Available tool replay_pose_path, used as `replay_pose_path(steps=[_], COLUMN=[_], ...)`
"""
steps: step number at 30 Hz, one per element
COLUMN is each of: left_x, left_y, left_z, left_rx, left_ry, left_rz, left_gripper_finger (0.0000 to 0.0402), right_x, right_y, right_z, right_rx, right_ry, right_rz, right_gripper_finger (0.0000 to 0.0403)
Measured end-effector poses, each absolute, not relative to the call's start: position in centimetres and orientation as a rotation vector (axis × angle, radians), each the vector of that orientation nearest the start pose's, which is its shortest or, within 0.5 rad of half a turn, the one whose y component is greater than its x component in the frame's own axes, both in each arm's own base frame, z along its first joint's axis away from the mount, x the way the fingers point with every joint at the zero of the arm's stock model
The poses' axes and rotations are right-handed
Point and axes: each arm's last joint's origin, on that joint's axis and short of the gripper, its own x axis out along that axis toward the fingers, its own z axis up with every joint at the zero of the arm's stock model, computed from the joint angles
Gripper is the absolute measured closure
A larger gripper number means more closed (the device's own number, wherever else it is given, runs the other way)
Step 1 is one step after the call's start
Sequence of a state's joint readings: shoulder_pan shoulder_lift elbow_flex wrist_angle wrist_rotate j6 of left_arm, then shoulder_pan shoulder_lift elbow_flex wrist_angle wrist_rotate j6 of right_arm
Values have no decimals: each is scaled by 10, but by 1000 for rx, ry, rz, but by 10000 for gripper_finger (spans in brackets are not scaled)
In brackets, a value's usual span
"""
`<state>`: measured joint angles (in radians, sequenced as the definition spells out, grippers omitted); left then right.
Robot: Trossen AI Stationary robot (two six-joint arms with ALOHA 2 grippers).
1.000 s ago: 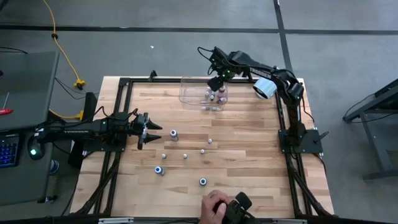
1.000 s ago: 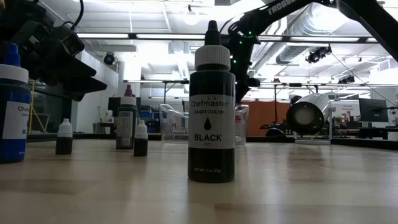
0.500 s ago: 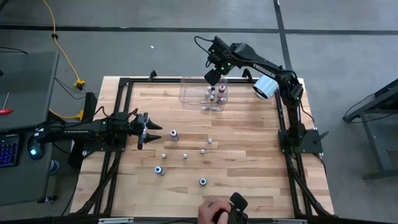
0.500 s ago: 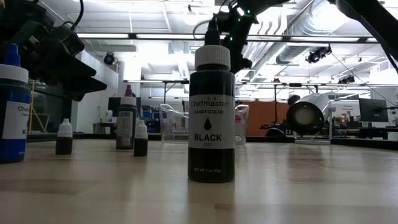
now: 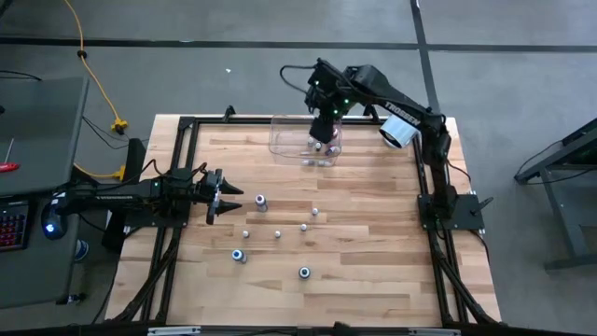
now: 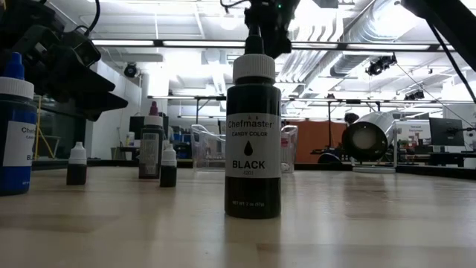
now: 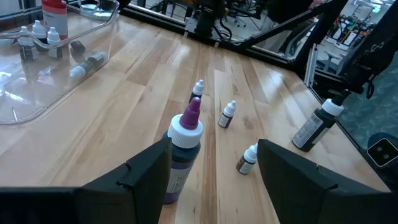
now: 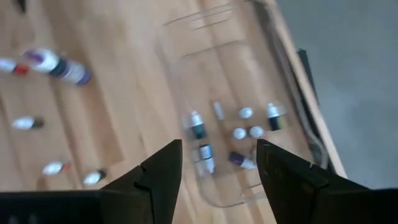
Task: Pick & Place food coloring
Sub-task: Put the small purple food coloring into the transparent container
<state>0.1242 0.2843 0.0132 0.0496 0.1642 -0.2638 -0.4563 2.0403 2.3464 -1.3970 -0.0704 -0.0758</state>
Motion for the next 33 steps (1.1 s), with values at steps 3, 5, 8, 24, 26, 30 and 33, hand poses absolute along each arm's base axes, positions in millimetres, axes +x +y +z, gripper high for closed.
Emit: replay_pose_path(steps=[3, 5, 8, 24, 26, 30, 33], left_x=[112, 112, 112, 112, 112, 112, 112], left_y=[9, 9, 9, 9, 9, 9, 9], left_z=[149, 149, 149, 149, 149, 149, 149], left_rx=[-295, -295, -295, -295, -295, -295, -295], left_ry=[223, 224, 224, 223, 223, 223, 223], left_rz=[-11, -11, -11, -11, -11, -11, -11], left_gripper_finger=[167, 167, 167, 167, 167, 167, 167], right_x=[365, 368, 371, 350, 344, 340, 342], right_y=[-156, -144, -126, -50, -42, -26, -16], right_z=[383, 379, 372, 315, 299, 266, 246], right_rx=[178, 159, 135, 190, 200, 169, 103], right_ry=[1104, 1141, 1212, 1267, 1262, 1265, 1242], right_rz=[-247, -201, -135, -35, -37, 1, 59], right_gripper_finger=[207, 207, 207, 208, 208, 208, 208])
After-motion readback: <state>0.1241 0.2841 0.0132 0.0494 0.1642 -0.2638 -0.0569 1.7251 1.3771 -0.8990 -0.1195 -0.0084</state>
